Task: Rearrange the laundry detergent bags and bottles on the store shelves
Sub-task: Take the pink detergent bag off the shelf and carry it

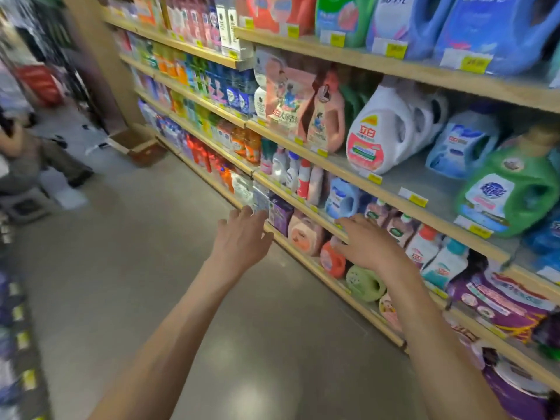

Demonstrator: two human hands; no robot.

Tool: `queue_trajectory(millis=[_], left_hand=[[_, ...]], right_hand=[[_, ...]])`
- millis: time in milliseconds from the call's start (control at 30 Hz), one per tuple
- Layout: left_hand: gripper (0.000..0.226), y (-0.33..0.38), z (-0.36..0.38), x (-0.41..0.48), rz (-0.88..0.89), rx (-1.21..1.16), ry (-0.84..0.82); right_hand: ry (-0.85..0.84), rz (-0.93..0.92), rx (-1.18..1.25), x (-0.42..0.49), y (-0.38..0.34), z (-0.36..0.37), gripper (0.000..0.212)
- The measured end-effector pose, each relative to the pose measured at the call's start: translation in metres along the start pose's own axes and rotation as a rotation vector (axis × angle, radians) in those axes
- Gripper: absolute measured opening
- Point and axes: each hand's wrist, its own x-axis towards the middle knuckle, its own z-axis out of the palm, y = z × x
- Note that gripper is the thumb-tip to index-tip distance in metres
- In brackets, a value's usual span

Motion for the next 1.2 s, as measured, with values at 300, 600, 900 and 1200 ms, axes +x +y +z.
queue_trajectory(millis=[300,600,900,1200], left_hand=[[0.045,-0.068,0.01,0.066,-0.03,0.014,-0.05],[0.047,-0.11,0.024,0.176,-0.02,0.039,-0.111],[0.049,-0.157,0.033,0.31,0.012,0.083,-0.167],[0.05,-0.199,0.036,0.425,0.054,0.085,-0.163]], right_hand=[[-0.052,-0.042,-0.036,0.089,-0.052,0.009,0.062],[-0.077,-0.054,-0.002,0.215,-0.073,0.015,0.056],[-0.058,-0.048,0.083,0.355,-0.084,0.004,0.057],[-0.053,0.009,0.031,0.45,-0.085,-0.013,0.052]])
